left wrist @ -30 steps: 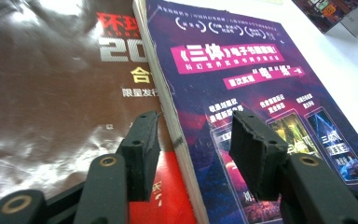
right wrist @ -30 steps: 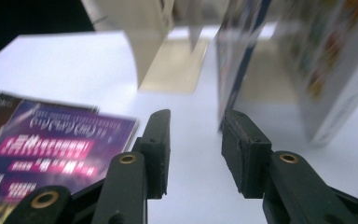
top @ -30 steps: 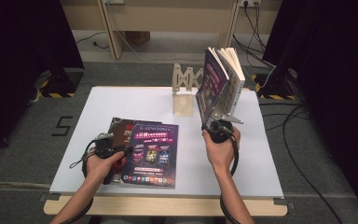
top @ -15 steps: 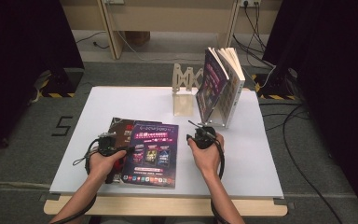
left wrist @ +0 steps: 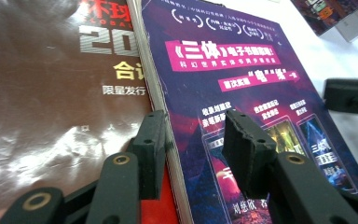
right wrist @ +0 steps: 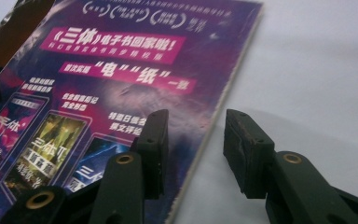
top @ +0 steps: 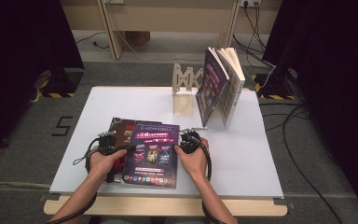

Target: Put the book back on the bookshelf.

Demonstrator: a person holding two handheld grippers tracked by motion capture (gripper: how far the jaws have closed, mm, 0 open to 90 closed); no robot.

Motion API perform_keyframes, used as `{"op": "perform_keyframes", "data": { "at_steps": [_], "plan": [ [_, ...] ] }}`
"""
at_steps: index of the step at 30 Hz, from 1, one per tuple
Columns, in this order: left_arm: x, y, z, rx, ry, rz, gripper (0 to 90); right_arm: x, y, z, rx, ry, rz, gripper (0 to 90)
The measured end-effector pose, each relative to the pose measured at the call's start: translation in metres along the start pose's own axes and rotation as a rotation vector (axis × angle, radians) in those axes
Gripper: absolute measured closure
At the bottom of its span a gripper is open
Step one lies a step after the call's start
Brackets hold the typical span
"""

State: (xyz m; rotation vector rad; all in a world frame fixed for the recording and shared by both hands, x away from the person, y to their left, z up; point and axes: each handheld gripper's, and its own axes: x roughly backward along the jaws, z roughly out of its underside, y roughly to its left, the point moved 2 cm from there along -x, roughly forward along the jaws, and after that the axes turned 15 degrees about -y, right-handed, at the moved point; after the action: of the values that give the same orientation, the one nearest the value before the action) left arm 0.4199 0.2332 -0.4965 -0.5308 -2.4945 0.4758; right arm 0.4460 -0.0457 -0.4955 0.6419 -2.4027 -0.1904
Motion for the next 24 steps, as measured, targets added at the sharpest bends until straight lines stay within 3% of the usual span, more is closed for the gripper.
{"op": "perform_keyframes", "data": {
  "at_steps": [1, 9, 12, 16, 19, 20, 22, 24],
  "plan": [
    [-0.001, -0.001, 0.001, 0.001, -0.003, 0.002, 58.7, 0.000, 0.001, 0.002, -0.019, 0.004, 0.004, 60.5],
    [0.000, -0.006, 0.001, 0.018, -0.016, -0.026, 59.5, 0.000, 0.003, 0.003, -0.001, -0.004, 0.018, 59.9],
    [0.002, -0.008, -0.002, 0.056, -0.031, -0.026, 61.6, -0.001, 0.005, 0.003, -0.002, -0.008, 0.033, 60.0],
    [0.005, -0.011, -0.004, 0.095, -0.053, 0.004, 62.7, 0.000, 0.006, 0.004, 0.002, -0.006, 0.044, 60.0],
    [0.003, -0.014, -0.001, 0.194, -0.028, 0.077, 65.4, 0.000, 0.006, 0.004, 0.004, -0.011, 0.044, 60.0],
    [0.001, -0.017, 0.003, 0.202, -0.015, 0.092, 66.2, 0.000, 0.006, 0.004, 0.003, -0.012, 0.045, 60.0],
    [-0.003, -0.019, 0.008, 0.147, 0.008, 0.065, 67.0, 0.000, 0.006, 0.004, 0.006, -0.014, 0.042, 60.0],
    [-0.005, -0.016, 0.009, 0.144, 0.018, 0.060, 70.8, 0.000, 0.006, 0.004, 0.004, -0.012, 0.039, 59.8]
  ]
}}
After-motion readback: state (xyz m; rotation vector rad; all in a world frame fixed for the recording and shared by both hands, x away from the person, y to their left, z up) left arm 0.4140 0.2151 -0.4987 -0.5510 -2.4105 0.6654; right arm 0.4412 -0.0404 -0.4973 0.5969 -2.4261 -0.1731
